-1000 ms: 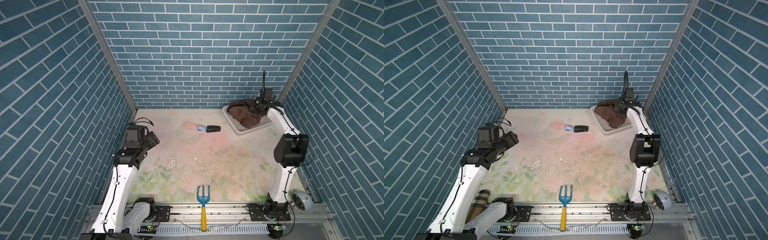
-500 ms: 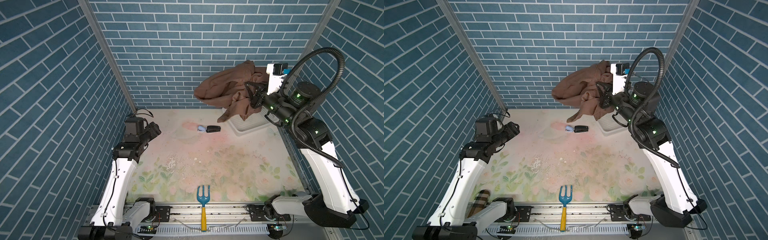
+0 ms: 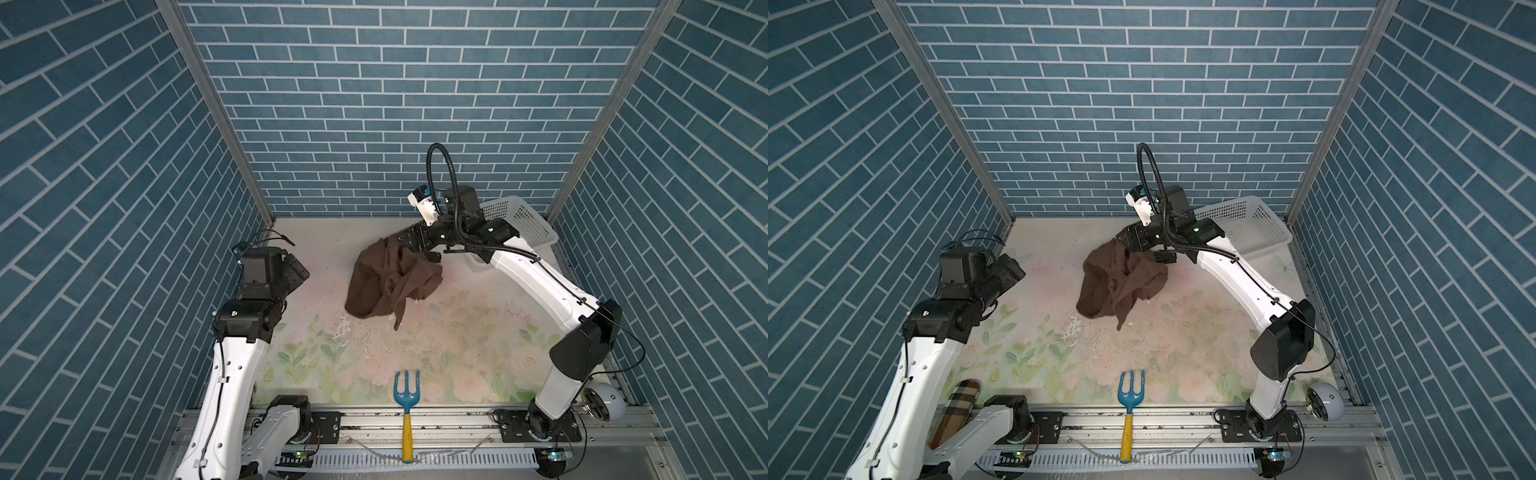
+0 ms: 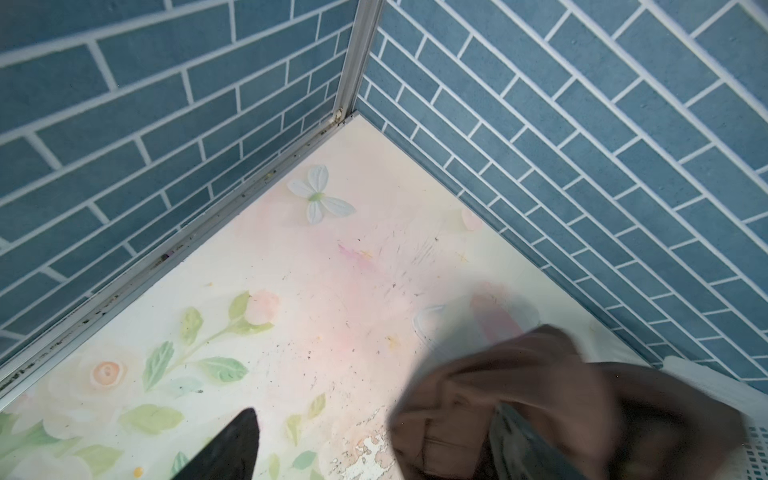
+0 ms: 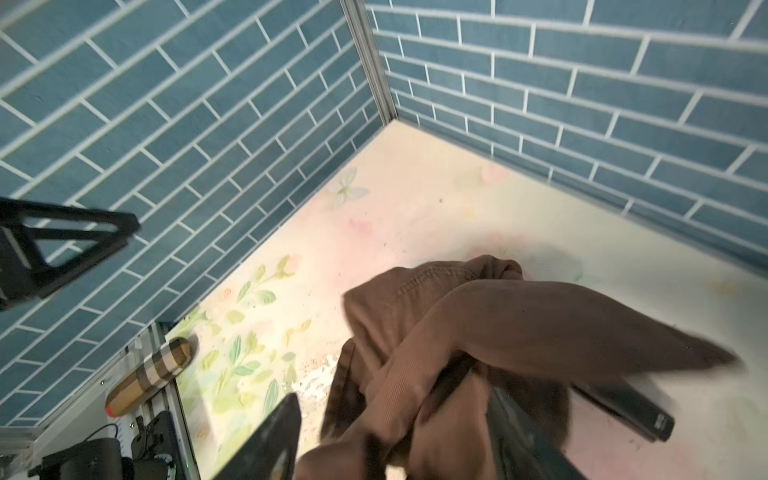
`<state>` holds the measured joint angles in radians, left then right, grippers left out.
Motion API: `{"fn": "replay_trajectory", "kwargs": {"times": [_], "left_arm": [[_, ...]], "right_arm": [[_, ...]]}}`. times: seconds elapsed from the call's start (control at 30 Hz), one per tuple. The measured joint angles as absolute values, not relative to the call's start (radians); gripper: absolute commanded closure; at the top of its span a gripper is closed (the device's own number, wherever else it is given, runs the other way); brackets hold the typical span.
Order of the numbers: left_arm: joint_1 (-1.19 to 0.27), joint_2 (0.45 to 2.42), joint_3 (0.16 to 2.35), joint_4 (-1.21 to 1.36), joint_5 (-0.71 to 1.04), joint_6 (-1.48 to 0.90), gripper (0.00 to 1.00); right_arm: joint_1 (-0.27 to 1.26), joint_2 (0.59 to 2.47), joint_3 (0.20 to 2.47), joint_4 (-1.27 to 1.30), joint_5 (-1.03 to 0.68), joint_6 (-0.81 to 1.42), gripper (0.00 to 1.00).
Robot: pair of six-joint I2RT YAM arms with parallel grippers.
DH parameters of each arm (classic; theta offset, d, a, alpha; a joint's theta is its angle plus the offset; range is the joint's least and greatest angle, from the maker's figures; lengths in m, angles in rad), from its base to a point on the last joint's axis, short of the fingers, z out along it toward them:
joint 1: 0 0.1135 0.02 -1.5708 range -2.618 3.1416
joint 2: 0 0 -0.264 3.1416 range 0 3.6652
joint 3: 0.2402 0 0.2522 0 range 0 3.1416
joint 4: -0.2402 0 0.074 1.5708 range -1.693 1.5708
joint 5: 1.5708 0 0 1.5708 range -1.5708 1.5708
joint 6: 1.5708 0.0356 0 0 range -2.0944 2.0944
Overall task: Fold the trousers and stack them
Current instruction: 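Pull the brown trousers out of the basket onto the table with the right gripper, then grasp the trousers with the left gripper while the right gripper holds another part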
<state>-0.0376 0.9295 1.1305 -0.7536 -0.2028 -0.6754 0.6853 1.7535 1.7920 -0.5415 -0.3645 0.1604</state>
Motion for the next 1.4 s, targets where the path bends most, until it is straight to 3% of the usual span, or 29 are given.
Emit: {"fn": "replay_trajectory", "kwargs": {"times": [0.27,0.53,0.83,0.97,1.07,1.17,1.2,1.23,1.4], "left_arm": [[-0.049,1.068,1.09,-0.695,-0.123,-0.707,0.09],[-0.249,1.364,1.121,-0.62,-0.062,-0.691,0.03],[-0.43,1.696,1.333,-0.488,0.023,-0.657,0.06],[-0.482,1.819,1.442,-0.458,0.054,-0.635,0.22],[-0.494,1.887,1.475,-0.45,0.064,-0.625,0.38],[-0.493,1.931,1.477,-0.459,0.062,-0.619,0.85],[-0.492,1.943,1.484,-0.468,0.058,-0.617,0.95],[-0.491,1.952,1.495,-0.48,0.057,-0.615,1.0],[-0.49,1.959,1.636,-0.591,0.039,-0.576,1.0]], "right_arm": [[0.685,1.668,1.655,-0.554,-0.265,0.156,0.26],[0.685,1.596,1.444,-0.551,-0.183,0.166,0.24],[0.686,1.696,1.272,-0.437,-0.281,0.294,0.28],[0.686,1.787,1.264,-0.351,-0.33,0.376,0.3],[0.686,1.835,1.264,-0.306,-0.339,0.429,0.39],[0.686,1.851,1.251,-0.273,-0.317,0.468,0.98],[0.686,1.847,1.241,-0.263,-0.304,0.474,1.0],[0.686,1.84,1.23,-0.256,-0.286,0.476,1.0],[0.669,1.765,1.204,-0.271,-0.171,0.454,1.0]]}}
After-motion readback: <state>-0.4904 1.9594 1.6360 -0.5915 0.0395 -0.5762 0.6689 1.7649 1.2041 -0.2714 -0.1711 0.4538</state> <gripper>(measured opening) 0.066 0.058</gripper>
